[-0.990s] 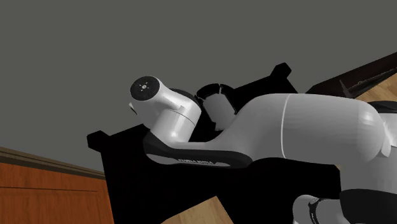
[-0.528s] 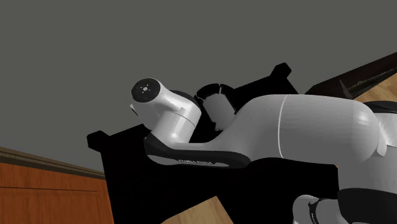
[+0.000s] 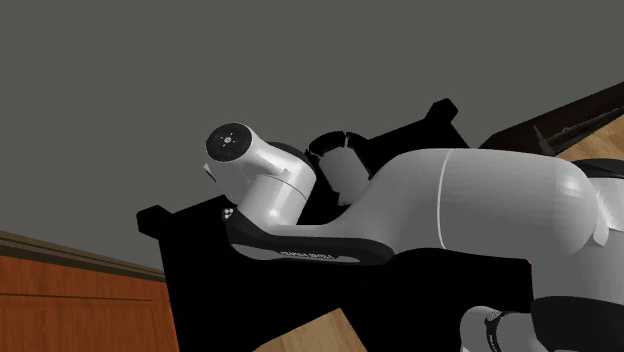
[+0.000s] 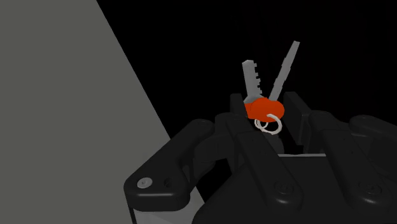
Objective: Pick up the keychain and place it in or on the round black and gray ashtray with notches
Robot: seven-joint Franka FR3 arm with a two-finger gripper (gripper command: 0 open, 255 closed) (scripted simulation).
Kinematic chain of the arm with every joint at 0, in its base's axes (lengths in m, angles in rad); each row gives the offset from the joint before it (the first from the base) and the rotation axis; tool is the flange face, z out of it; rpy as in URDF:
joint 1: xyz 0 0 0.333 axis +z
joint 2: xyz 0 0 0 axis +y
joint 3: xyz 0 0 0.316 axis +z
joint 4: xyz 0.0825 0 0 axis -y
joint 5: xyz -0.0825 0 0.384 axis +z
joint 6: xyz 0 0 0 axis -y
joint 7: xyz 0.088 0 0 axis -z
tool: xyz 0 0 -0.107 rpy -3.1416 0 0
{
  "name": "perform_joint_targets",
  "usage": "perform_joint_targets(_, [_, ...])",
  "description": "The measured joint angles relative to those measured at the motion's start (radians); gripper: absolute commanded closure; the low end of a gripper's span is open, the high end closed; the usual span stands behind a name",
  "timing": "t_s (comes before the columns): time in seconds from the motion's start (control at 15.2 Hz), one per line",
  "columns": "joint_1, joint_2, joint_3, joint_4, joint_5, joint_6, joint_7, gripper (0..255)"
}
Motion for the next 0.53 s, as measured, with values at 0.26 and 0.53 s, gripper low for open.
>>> perform_joint_targets(0.26, [-0.001,-0.003,0.000,0.000,0.001,-0.004,0.000,255])
perform_joint_targets(0.53, [-0.004,-0.021,0.002,0.025,0.006,-0.047,-0.006,255])
